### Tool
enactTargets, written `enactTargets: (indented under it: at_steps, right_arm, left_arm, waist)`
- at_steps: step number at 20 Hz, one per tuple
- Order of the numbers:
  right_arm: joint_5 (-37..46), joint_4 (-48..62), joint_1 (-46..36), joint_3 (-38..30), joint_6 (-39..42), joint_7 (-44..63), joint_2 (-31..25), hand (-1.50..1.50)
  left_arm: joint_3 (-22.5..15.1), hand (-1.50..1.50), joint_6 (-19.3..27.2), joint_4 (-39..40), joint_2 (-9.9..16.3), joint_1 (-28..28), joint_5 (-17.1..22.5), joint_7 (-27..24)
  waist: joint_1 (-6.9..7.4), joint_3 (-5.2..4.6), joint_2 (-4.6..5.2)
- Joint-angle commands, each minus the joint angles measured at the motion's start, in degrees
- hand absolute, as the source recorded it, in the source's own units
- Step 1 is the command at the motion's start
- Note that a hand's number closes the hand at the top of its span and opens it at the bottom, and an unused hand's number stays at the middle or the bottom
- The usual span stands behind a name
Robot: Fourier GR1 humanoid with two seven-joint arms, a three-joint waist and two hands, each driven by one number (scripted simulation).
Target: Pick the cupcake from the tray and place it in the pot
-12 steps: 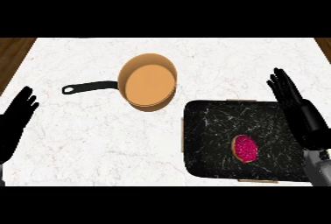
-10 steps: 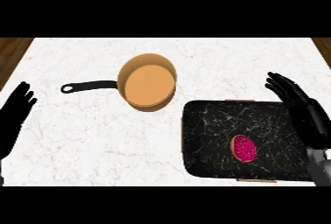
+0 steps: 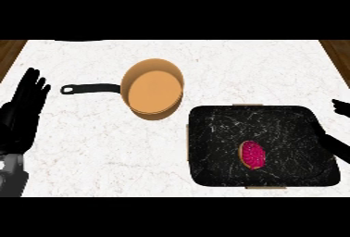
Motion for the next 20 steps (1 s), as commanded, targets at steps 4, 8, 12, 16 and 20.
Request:
enactTargets:
  at_steps: [4,8,12,16,20]
  right_arm:
    - [3.1,-14.8,12.6,-2.4,-3.9,-7.4,3.1,-1.5]
    - [6.4,-24.5,17.0,-0.5,-1.1,3.9,-2.7,-1.5]
    - [6.1,-29.8,15.8,0.4,6.4,18.9,-14.1,-1.5]
    - [9.8,-32.9,14.3,6.6,11.7,30.1,-20.3,-1.5]
    - [12.5,-39.4,10.9,11.5,15.1,44.4,-23.9,-1.5]
  left_arm:
    - [-1.5,0.0,1.4,-3.0,-4.0,-0.3,-2.4,1.1]
    - [0.3,0.0,-0.2,0.8,-3.4,-4.0,-2.1,2.0]
    - [-2.2,0.0,2.9,-0.8,-5.7,-2.1,-4.8,0.9]
    - [-3.5,0.0,3.2,-3.7,-4.7,-5.1,-5.2,5.6]
    - [-1.4,0.0,0.9,-0.1,-4.8,-4.9,-3.8,2.7]
  waist:
    - [0.98,-0.01,-0.05]
    - [0.85,-0.06,0.07]
    - [1.23,-0.24,0.18]
    - [2.62,-0.19,0.35]
    - [2.75,-0.25,0.46]
